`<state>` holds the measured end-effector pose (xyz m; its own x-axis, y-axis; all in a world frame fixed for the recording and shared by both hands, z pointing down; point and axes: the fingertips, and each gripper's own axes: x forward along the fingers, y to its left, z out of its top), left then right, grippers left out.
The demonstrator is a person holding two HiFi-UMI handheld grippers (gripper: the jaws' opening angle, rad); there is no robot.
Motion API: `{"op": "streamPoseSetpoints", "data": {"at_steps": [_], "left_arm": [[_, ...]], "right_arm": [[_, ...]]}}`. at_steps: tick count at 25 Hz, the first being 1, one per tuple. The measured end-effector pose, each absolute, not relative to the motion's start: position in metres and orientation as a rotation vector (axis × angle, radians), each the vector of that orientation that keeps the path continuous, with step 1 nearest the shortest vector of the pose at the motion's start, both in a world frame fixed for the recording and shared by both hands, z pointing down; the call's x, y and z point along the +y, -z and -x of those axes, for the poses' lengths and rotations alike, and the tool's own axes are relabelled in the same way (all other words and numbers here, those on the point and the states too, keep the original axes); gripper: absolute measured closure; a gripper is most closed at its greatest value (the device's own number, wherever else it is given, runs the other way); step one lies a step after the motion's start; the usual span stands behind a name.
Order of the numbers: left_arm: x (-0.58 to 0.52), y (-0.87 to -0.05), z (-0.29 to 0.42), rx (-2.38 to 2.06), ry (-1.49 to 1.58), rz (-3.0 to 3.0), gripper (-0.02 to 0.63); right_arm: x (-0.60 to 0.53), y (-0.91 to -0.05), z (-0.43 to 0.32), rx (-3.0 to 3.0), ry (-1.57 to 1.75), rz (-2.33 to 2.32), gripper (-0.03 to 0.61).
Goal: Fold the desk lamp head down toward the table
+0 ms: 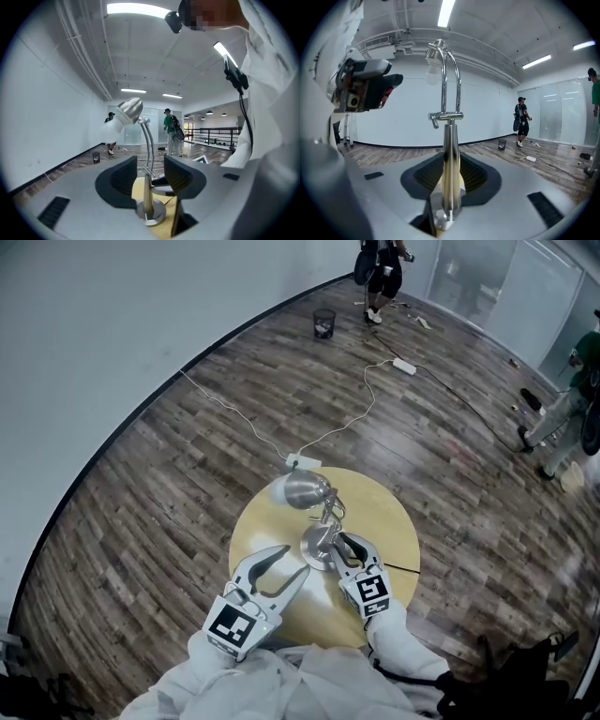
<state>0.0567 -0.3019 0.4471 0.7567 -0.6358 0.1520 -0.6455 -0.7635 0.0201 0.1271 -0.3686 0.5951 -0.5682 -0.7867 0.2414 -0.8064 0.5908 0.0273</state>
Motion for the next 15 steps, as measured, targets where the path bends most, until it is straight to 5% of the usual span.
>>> {"op": "streamPoseSetpoints", "data": {"at_steps": [5,15], "left_arm": [[-0.328,-0.366,-0.046,-1.045,-0.365,-3.127,0.38],[-0.368,-0.33,-0.074,-1.048,-0.835,-3.3,0.38]], "right_arm": [[-0.38,-0.584,-0.116,-2.592,-0.091,-1.275,0.465],[-0.379,-0.584,-0.111,-2.572,-0.105,-1.281,0.465]]}}
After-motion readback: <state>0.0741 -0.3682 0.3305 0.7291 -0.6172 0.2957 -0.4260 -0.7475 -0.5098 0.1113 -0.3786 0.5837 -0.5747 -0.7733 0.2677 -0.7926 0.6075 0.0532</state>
